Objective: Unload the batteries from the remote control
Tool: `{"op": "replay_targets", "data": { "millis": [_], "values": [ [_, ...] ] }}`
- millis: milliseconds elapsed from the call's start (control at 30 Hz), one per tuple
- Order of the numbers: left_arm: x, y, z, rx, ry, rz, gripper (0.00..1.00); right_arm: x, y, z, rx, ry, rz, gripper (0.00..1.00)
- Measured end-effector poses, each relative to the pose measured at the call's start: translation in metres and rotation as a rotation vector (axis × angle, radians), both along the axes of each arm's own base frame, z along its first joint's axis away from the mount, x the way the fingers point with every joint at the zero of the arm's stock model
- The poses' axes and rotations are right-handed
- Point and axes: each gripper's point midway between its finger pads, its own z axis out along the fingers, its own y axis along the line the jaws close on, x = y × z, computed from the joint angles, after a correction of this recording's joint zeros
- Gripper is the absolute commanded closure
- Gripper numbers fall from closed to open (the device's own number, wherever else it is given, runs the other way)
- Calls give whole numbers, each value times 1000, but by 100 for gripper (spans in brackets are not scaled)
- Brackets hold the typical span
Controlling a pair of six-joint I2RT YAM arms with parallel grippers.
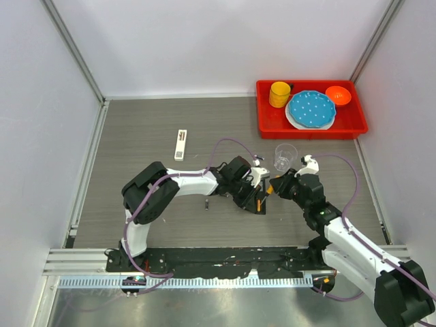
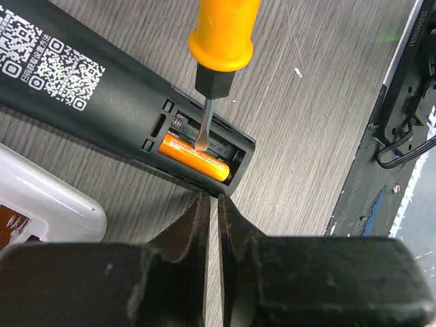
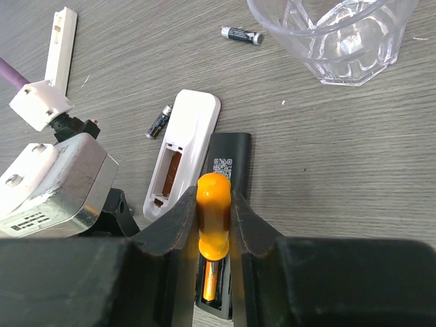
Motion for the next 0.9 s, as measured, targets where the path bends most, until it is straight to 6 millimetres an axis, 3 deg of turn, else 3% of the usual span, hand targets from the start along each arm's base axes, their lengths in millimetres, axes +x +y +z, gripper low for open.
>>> {"op": "replay_targets", "data": {
  "millis": [900],
  "values": [
    [-2,0,-1,12,7,-2,90,-3,4,-19,50,23,-5,99]
  ]
}}
